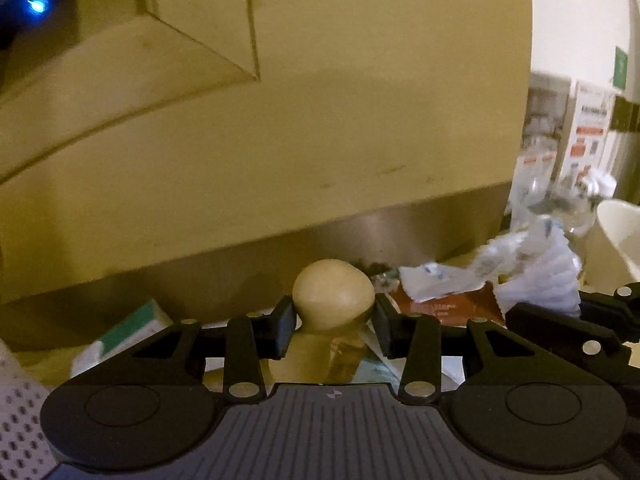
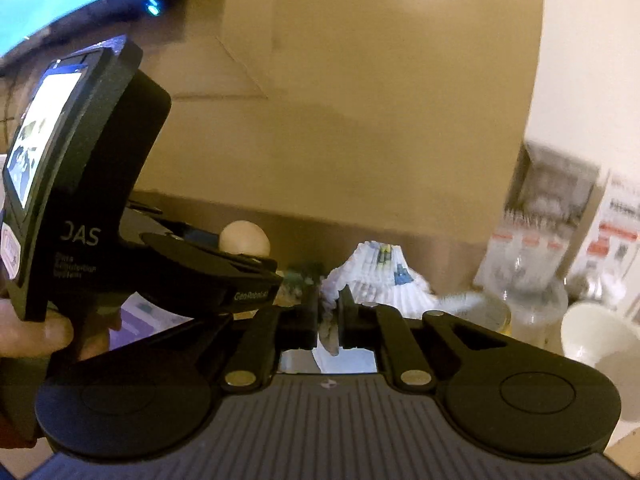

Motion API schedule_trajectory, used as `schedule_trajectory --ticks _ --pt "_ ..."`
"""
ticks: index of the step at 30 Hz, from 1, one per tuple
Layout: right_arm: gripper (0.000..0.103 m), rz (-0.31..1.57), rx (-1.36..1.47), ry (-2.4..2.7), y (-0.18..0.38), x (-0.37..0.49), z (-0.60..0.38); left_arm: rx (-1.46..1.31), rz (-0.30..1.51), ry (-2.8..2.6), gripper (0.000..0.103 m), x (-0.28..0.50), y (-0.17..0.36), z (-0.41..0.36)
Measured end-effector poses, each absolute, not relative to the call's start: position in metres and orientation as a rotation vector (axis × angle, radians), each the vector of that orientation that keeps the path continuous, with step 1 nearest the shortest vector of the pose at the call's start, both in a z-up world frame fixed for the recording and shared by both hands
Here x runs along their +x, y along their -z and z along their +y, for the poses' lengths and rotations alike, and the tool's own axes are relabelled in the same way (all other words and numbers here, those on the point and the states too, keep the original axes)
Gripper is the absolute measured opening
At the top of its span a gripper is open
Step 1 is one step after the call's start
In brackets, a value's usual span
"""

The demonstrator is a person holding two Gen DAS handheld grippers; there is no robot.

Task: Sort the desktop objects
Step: 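Carry the knob toy and white diaper up and over to the white basket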

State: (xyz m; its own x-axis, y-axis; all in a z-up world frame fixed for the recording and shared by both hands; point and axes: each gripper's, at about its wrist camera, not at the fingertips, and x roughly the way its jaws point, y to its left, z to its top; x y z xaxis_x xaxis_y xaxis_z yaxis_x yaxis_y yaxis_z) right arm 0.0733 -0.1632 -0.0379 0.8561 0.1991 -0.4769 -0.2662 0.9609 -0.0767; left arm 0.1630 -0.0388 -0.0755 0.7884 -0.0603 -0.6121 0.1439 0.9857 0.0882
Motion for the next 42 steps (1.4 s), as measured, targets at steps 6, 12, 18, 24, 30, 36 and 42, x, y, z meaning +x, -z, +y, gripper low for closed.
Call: schedule_trajectory --ticks 6,12,18,24,30,36,42 --pt "0.01 0.417 -0.149 -0.286 0.014 0.057 -0.147 0.135 0.611 0.065 0.041 0.141 0.048 -0.022" --pt "0.01 0.337 -0.175 -0.34 -0.011 0.043 -0.125 0.136 0.563 0.009 0.042 0.121 0.021 -0.003" --pt "0.01 0.252 -0.196 -0.403 -0.04 0.034 -0.097 0.143 0.515 -0.059 0.042 0.097 -0.021 0.035" --pt "0.01 0.156 -0.231 -0.475 -0.067 0.028 -0.064 0.141 0.486 -0.142 0.043 0.08 -0.051 0.073" --pt "0.01 0.087 -0.264 -0.559 -0.093 0.028 -0.027 0.137 0.477 -0.223 0.043 0.063 -0.067 0.113" --pt "0.01 0.048 -0.265 -0.66 -0.109 0.03 0.018 0.121 0.492 -0.326 0.043 0.047 -0.077 0.161" --pt "0.01 0.029 -0.267 -0.754 -0.118 0.026 0.066 0.094 0.503 -0.441 0.043 0.02 -0.088 0.214"
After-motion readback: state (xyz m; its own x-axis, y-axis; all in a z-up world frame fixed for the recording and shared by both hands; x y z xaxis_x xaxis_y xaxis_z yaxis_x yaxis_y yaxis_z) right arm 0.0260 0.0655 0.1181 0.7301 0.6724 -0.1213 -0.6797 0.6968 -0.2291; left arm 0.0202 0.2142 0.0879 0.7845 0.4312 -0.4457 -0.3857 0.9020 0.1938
